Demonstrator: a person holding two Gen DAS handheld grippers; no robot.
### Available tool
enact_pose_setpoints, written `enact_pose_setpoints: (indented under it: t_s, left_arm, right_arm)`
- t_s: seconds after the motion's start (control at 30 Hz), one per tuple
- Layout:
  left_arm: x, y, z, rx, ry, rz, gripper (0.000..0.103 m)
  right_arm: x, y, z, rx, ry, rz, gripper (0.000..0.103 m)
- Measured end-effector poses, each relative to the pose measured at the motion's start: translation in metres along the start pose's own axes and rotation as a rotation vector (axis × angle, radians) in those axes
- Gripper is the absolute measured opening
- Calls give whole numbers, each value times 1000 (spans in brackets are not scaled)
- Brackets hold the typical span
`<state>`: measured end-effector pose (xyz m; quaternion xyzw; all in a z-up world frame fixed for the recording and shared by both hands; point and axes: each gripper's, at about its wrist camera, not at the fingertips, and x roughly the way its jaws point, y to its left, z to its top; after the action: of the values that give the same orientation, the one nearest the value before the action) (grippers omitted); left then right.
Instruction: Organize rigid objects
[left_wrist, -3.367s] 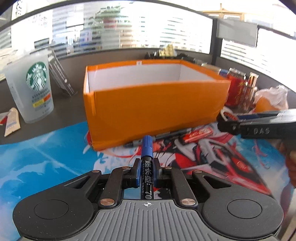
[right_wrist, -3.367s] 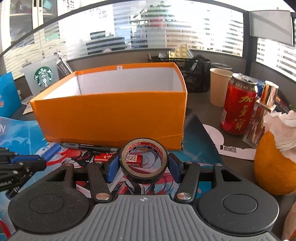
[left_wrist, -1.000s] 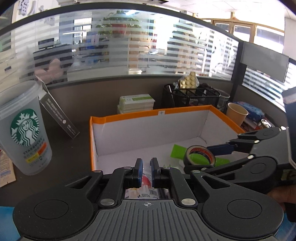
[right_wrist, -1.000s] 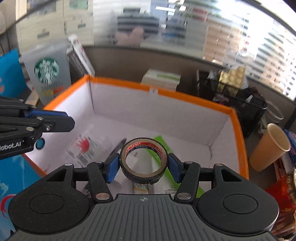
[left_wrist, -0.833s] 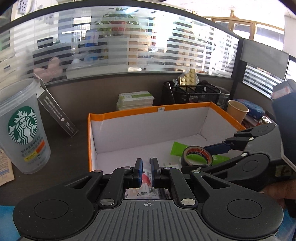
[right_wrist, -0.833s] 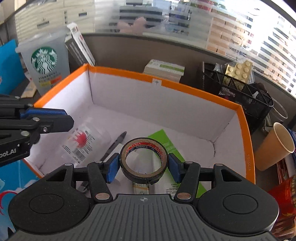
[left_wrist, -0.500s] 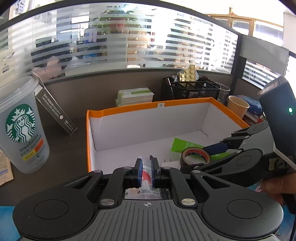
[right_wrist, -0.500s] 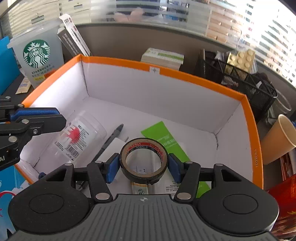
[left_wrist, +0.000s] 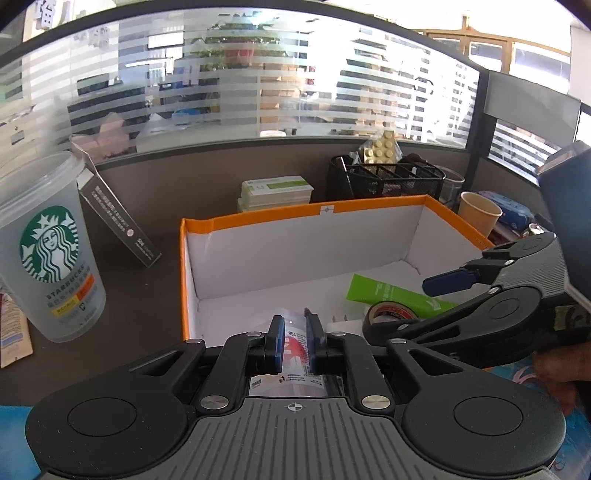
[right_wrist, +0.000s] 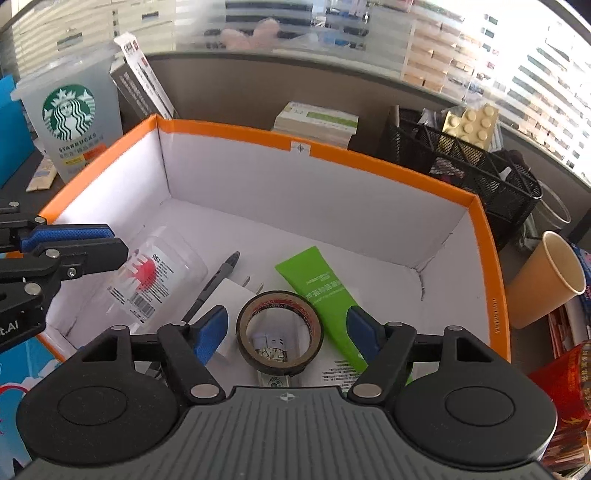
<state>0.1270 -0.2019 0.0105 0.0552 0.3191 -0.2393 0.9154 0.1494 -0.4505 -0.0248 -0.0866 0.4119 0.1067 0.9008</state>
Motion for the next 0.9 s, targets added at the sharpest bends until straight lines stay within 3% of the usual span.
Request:
enact_pose_setpoints:
  t_s: [0.07, 0.17, 0.23, 0.3, 0.4, 0.6, 0.9]
  left_arm:
    - [-5, -1, 0, 0, -8, 7, 14]
    - [-13, -2, -2, -1, -22, 16, 22]
    - [-20, -3, -3, -2, -33, 26, 31]
    - [-26, -5, -6, 0, -47, 37, 47]
    - [-38, -7, -10, 1, -73, 53, 64]
    - [-55, -12, -19, 4, -103, 66, 84]
    - [-75, -25, -38, 70, -127, 78, 88]
  right_arm:
    - [-9, 0, 0, 3, -20, -6, 69]
    - [-29, 0, -3, 4, -67, -17, 72]
    - [-44, -1, -8, 9, -98, -16, 73]
    - [-60, -1, -14, 17, -131, -11, 74]
    - [-80, -1, -26, 27, -172, -2, 75]
    - [-115, -1, -58, 38, -227, -1, 79]
    - [-132, -1, -101, 56, -232, 26, 82]
